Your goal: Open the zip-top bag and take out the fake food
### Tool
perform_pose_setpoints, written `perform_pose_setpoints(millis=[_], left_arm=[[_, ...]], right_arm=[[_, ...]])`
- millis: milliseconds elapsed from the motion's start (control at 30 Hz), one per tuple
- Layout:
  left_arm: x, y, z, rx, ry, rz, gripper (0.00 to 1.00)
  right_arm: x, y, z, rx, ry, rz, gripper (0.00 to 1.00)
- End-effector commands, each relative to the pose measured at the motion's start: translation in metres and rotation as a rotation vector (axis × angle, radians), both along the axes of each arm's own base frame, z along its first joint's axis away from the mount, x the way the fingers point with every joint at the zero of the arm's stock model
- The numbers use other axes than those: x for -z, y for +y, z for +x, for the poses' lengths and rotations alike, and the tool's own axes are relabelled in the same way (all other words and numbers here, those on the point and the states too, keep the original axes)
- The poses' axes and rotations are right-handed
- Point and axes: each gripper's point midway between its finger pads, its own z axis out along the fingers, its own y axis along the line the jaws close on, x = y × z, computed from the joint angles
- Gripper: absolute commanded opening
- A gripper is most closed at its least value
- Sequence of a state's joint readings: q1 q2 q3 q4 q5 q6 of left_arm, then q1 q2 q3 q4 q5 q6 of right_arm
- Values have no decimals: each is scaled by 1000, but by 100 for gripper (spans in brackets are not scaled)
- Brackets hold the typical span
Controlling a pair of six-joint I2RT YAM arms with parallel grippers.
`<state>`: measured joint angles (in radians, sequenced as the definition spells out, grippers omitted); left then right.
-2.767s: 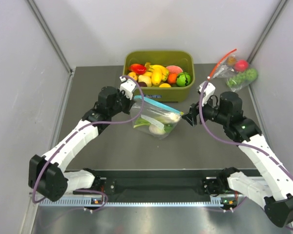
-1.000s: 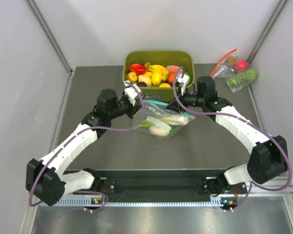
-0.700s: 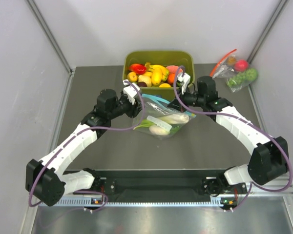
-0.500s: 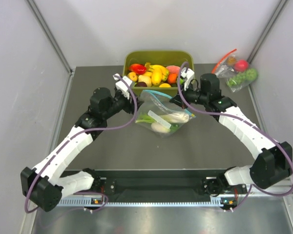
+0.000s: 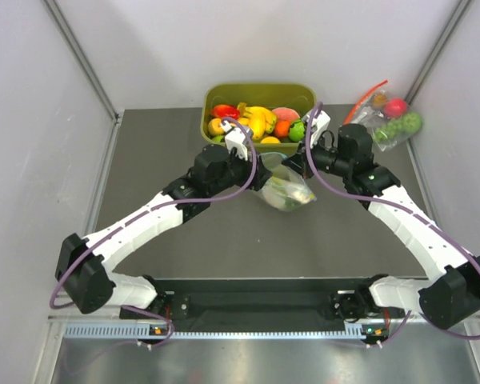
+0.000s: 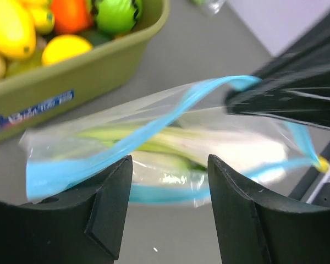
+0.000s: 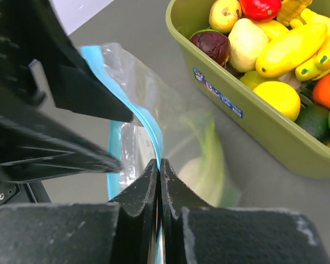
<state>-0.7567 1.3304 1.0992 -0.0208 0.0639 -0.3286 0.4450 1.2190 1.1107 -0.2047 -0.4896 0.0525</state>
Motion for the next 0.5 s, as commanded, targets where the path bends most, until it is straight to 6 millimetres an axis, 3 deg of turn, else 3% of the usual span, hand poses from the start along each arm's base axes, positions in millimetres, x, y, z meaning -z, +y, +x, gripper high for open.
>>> perform_pose_setpoints(millis=[0, 100, 233, 367, 467], left_arm=[[11, 3, 5, -89, 57, -6, 61], [24, 1, 7, -99, 78, -9, 62], [21, -1, 4, -110, 76, -16, 61], [17, 14, 3, -168, 44, 27, 63], [34, 31, 3, -216, 64, 118, 64]], right_arm=[[-22, 2, -7, -3, -63, 47, 0], [-18, 5, -9, -19, -50, 50, 0], [-13, 5, -10, -17, -44, 44, 0], [-5, 2, -4, 7, -35, 19, 0], [1, 3, 0, 17, -24, 16, 0]])
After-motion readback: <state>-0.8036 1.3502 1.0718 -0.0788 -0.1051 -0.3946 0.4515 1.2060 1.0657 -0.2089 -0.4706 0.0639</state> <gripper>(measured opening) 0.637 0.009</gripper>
